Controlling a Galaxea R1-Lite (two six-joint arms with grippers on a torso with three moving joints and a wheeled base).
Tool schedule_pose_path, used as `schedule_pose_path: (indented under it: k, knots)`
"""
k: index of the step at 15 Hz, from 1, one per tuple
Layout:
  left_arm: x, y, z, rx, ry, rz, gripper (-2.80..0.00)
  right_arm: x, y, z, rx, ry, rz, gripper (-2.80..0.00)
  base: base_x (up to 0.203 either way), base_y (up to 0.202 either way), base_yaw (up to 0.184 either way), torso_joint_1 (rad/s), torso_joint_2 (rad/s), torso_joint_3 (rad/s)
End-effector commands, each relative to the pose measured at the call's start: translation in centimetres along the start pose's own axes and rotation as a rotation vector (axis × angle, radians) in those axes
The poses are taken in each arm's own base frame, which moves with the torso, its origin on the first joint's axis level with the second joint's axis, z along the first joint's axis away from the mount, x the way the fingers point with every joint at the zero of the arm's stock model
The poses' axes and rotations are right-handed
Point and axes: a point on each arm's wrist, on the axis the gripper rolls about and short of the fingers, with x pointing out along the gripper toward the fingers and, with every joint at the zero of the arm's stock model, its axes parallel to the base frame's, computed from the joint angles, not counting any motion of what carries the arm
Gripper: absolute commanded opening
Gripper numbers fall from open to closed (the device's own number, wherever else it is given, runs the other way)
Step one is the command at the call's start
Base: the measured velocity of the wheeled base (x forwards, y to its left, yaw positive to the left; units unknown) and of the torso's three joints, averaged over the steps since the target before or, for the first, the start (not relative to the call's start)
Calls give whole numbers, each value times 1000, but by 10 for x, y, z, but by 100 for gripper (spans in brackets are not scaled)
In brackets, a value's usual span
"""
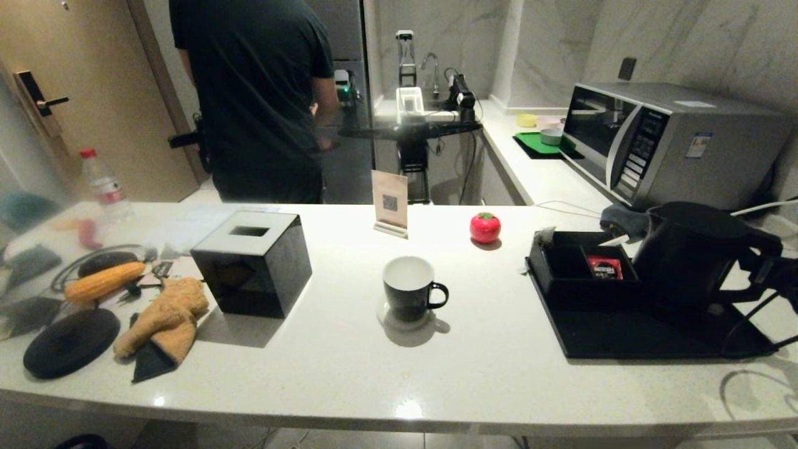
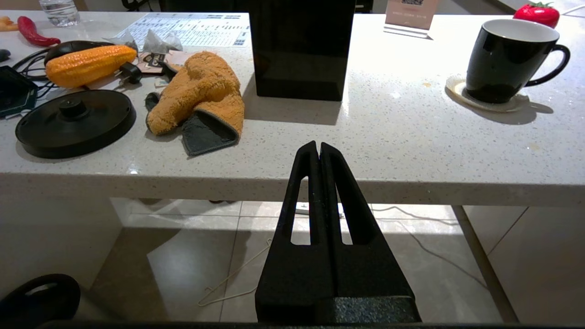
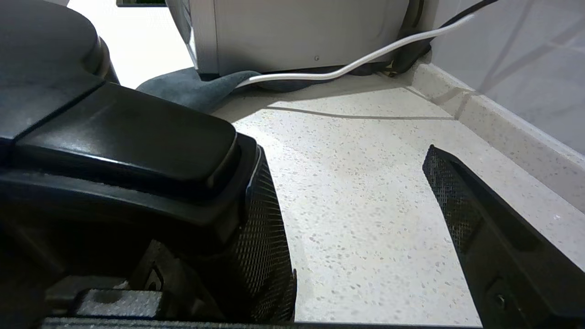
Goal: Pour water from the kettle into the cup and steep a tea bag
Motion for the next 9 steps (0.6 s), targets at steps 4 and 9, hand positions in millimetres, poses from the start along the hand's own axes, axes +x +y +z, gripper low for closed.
schedule_pose_path:
  k: [4,9]
  knots:
    - [0,0,0,0,0,0,-280,2,6,-3,-3,-15,17,0,0,0,0,0,0,0]
    - [0,0,0,0,0,0,-280,4,8,-3,-4,-30,22,0,0,0,0,0,0,0]
